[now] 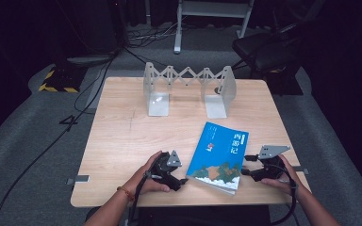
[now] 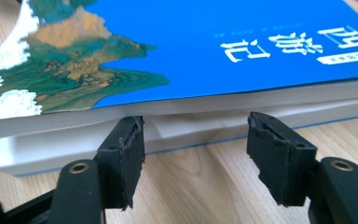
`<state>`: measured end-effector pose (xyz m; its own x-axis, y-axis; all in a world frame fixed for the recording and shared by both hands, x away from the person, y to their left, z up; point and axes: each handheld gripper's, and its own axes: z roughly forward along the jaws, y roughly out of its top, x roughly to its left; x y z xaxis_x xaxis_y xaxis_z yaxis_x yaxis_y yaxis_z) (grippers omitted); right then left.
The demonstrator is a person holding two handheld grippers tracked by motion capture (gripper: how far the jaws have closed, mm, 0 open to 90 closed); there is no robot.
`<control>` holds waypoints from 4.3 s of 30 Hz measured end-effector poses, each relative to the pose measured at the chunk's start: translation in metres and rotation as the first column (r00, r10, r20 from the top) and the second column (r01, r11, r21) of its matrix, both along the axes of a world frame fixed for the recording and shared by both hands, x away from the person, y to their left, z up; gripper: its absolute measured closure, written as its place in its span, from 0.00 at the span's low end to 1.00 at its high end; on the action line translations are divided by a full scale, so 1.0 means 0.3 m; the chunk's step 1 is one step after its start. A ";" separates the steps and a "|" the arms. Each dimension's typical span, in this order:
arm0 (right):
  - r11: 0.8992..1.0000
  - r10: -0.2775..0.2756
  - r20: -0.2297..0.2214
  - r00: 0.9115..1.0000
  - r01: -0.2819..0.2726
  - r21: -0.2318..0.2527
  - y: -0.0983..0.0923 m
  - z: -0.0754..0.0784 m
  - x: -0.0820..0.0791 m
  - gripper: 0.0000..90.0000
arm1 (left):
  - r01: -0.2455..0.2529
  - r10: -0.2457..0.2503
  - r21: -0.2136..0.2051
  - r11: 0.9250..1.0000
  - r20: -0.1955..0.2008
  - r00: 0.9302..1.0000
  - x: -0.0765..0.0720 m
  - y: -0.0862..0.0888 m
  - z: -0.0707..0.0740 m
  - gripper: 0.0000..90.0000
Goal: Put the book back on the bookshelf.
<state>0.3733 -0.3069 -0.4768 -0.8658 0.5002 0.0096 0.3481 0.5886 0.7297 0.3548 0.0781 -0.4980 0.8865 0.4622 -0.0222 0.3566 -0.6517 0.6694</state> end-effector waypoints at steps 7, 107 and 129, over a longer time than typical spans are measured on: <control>1.000 0.016 -0.014 1.000 -0.016 0.014 0.027 0.019 -0.016 0.44 | 0.031 -0.028 -0.085 0.996 0.038 0.999 -0.016 -0.021 0.072 0.21; 0.966 0.200 0.311 0.929 -0.134 -0.221 0.291 0.104 0.051 0.76 | 0.020 -0.023 0.015 1.000 0.282 0.959 0.009 -0.008 0.186 0.76; 0.966 0.256 0.355 0.899 -0.226 -0.124 0.167 0.110 0.084 0.85 | 0.085 -0.061 -0.104 0.991 0.214 0.975 0.129 0.085 0.237 0.67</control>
